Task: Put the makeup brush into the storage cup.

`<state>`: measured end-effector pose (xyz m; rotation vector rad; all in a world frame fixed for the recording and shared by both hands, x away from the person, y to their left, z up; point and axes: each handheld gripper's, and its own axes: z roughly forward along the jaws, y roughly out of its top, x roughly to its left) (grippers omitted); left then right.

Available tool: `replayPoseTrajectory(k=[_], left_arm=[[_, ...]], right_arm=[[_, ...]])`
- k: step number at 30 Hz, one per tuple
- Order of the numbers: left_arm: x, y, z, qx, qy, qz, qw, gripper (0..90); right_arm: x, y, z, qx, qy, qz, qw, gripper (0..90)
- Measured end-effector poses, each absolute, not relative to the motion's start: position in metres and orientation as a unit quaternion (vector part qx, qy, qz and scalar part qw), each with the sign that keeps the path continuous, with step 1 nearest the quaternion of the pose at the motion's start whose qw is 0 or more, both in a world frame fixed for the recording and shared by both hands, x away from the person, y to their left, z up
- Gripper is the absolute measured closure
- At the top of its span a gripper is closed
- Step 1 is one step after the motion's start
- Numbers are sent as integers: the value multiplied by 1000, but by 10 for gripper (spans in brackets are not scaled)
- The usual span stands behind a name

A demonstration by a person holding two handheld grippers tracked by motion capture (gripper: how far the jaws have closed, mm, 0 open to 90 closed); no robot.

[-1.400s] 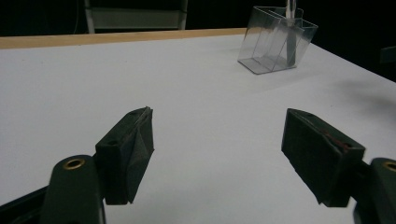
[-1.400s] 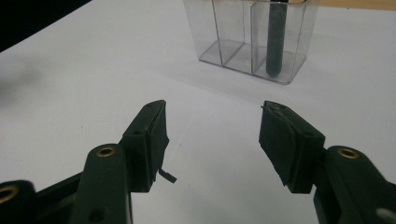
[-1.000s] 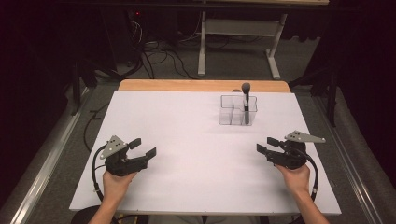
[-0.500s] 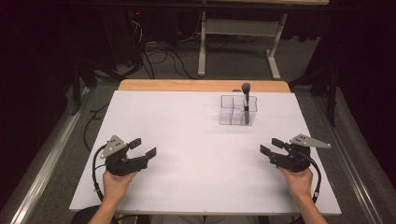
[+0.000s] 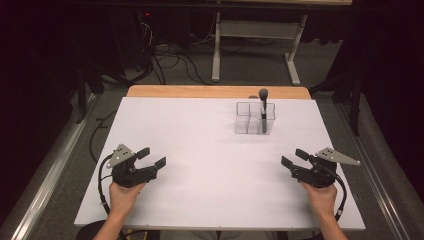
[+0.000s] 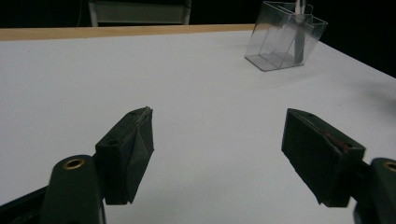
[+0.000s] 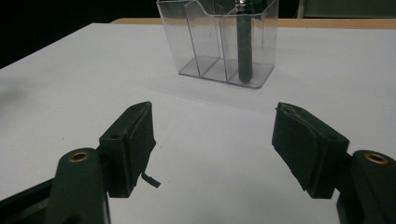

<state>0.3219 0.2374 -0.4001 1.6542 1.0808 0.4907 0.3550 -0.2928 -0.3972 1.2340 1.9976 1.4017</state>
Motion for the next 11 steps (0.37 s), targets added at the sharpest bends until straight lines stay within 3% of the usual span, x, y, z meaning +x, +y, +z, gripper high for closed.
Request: replayPoseTrajectory(k=[11], left_arm=[[323, 238, -401, 690, 453, 203, 526, 255]], right_arm=[[358, -295, -400, 449, 708, 503, 209, 303]])
